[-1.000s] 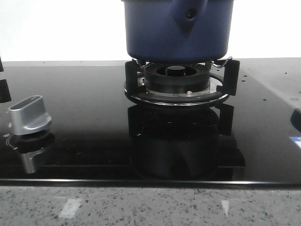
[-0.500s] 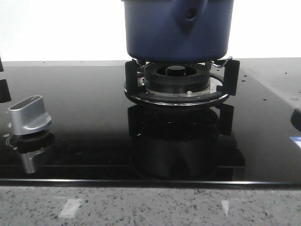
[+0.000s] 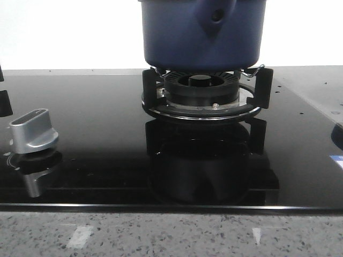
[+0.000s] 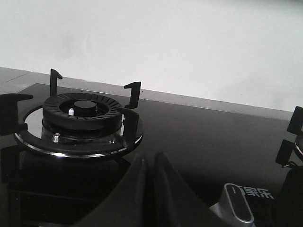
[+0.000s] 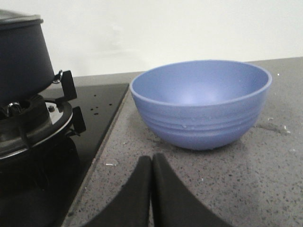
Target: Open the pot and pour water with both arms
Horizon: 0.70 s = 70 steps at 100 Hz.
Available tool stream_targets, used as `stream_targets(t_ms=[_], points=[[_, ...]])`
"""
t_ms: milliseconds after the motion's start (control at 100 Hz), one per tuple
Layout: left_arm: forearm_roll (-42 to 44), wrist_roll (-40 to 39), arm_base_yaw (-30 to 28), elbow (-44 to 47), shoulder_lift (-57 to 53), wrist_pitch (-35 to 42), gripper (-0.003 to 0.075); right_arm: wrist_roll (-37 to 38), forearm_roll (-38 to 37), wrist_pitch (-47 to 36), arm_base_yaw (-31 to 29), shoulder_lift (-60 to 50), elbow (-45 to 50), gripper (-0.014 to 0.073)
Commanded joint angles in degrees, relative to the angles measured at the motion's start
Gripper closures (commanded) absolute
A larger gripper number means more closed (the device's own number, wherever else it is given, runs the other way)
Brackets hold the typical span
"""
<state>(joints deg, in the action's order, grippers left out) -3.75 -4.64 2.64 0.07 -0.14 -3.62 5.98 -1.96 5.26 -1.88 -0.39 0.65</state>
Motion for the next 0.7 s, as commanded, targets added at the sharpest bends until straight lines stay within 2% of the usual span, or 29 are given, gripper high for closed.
stream_targets(t_ms=[0,90,190,480,550,690], points=[[-0.45,-0.51,0.13,1.77,-1.64,4.45,0.0741,-0.3,-0.48,-5.72,-0.17,-1.28,1.45,0.064],[-0.72,-0.51,0.13,1.77,-1.64,4.53,0.0741,-0.3,0.29,-5.87,-0.17,-1.28,1.45,0.064],[-5.48,-0.51,0.13,1.77,-1.64,4.53,0.0741,-0.3,3.06,-6.67,-0.17,-1.28,1.45,0.064],[-33.15,-0.51,0.13,1.21,-1.64,7.41,0.0741,-0.19,29.56,-7.37,-0.17,-1.28,1.33,0.064],[-35.56,-0.51,0.13,0.33,-1.64,7.41,0.0741,-0.19,32.77,-4.54,-0.17,-1.28,0.23,0.064],[-34.78,-0.28,0.13,-4.04,-1.41,4.16,0.0741,-2.65,31.02,6.35,-0.17,-1.2,-5.55,0.064]])
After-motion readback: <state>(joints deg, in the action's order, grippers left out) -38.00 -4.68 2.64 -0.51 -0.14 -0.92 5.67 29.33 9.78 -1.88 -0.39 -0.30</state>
